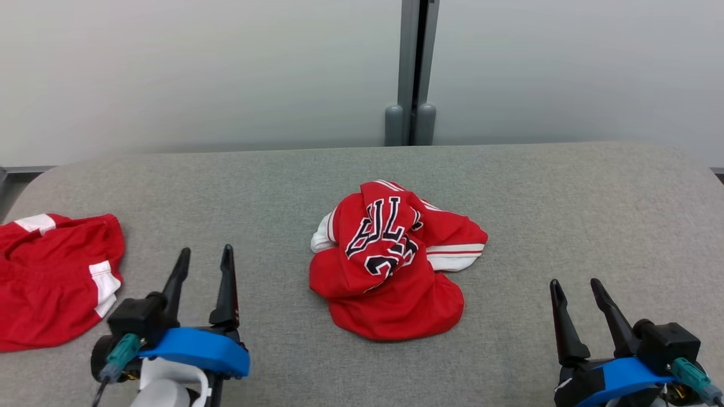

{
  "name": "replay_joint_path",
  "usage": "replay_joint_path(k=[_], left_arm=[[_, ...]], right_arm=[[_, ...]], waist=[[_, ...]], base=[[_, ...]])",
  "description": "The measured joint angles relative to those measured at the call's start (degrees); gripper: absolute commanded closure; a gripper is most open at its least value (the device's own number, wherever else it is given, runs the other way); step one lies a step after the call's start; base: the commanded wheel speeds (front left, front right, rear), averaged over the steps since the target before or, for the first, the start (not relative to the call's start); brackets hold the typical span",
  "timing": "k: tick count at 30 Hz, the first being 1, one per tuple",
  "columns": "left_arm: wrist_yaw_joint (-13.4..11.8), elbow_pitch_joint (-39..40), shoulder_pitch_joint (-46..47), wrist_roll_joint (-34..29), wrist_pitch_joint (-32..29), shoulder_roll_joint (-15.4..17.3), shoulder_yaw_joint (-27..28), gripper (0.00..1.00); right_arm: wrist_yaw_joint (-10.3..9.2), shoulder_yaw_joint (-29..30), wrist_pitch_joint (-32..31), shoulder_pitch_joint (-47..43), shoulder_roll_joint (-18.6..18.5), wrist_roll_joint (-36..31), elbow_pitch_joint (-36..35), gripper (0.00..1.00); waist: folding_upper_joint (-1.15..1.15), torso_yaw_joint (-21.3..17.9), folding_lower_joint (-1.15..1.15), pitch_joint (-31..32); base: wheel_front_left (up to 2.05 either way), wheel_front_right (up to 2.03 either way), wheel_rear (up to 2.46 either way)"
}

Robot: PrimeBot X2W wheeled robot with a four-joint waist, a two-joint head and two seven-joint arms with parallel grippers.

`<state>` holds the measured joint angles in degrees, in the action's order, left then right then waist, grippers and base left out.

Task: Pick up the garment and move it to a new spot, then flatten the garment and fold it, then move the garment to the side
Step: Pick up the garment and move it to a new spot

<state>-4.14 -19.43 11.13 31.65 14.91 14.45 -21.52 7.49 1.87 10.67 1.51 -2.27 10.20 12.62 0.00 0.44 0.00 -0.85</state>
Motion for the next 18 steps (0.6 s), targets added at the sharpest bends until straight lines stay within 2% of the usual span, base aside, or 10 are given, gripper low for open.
replay_joint_path(k=[4,8,11,18], left_arm=[[1.56,5.86,-3.14,-3.15,0.14,-0.52,5.05,0.00],[3.66,9.01,-7.84,-6.48,0.15,-2.42,10.29,0.00],[5.20,8.01,-10.42,-8.50,0.14,-3.36,12.17,0.00],[6.35,2.97,-11.46,-13.44,0.14,-3.11,12.06,0.00]], right_arm=[[0.00,0.66,-0.07,-0.55,-0.01,0.01,-0.10,0.00],[0.00,0.73,-0.05,-0.59,0.00,0.13,-0.01,0.00],[0.00,0.78,-0.02,-0.69,-0.01,0.37,0.12,0.00],[0.00,0.99,-0.04,-0.91,-0.01,0.37,0.36,0.00]], waist=[[0.00,1.09,0.00,0.52],[0.00,1.72,0.00,0.96],[0.00,2.06,0.00,1.24],[0.00,2.82,0.00,1.68]], base=[[0.00,0.00,0.00],[0.00,0.00,0.00],[0.00,0.00,0.00],[0.00,0.00,0.00]])
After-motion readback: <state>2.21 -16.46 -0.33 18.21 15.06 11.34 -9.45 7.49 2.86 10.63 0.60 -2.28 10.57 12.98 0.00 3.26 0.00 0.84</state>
